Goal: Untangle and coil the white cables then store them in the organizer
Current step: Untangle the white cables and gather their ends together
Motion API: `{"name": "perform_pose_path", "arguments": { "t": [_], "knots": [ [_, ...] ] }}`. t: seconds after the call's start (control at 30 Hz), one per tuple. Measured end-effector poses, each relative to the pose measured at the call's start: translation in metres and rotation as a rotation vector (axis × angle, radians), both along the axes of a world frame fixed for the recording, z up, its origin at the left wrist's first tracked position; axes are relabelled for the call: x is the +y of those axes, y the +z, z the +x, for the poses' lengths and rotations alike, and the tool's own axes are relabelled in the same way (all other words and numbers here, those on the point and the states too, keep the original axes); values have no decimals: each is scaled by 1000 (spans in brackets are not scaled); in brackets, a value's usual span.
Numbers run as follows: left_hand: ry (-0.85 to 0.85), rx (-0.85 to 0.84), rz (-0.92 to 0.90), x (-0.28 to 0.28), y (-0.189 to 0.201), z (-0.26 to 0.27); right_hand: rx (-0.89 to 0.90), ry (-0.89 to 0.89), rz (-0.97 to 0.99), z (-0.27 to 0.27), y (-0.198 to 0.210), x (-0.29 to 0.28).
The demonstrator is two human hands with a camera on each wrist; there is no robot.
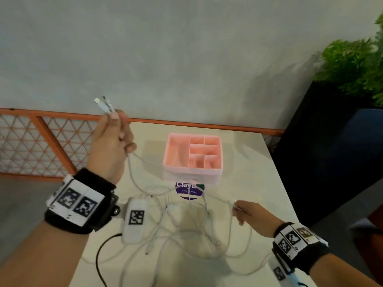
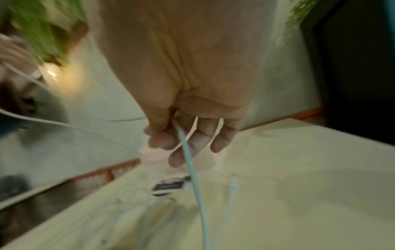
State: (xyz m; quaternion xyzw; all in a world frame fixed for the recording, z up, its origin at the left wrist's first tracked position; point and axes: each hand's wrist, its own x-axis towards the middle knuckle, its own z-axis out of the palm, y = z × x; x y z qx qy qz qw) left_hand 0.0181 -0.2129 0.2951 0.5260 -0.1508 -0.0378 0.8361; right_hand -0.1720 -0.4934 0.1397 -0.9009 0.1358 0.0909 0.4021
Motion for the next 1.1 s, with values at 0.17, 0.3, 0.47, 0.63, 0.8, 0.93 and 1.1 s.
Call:
{"name": "perform_pose_path", "arguments": {
  "t": [0.17, 0.3, 0.47, 0.63, 0.8, 0.93, 1.1],
  "knots": [
    [3, -9, 173, 12, 2, 9, -6, -214, 128, -15, 1, -26],
    [-157, -215, 602, -18, -18, -24, -156, -48, 31, 10, 59, 11],
    [-427, -412, 898, -46, -45, -49, -375, 159, -31, 31, 119, 57],
    [-467, -419, 823, -46, -44, -49, -337, 176, 62, 27, 122, 63],
    [-431, -485, 864, -46, -41, -45, -334, 135, 99, 29, 112, 58],
    [-141, -457, 793, -26, -31, -23, -212, 24, 4, 19, 59, 19],
    [102, -268, 555, -5, -23, -4, -98, -238, -49, 1, -3, -26]
  ]
}}
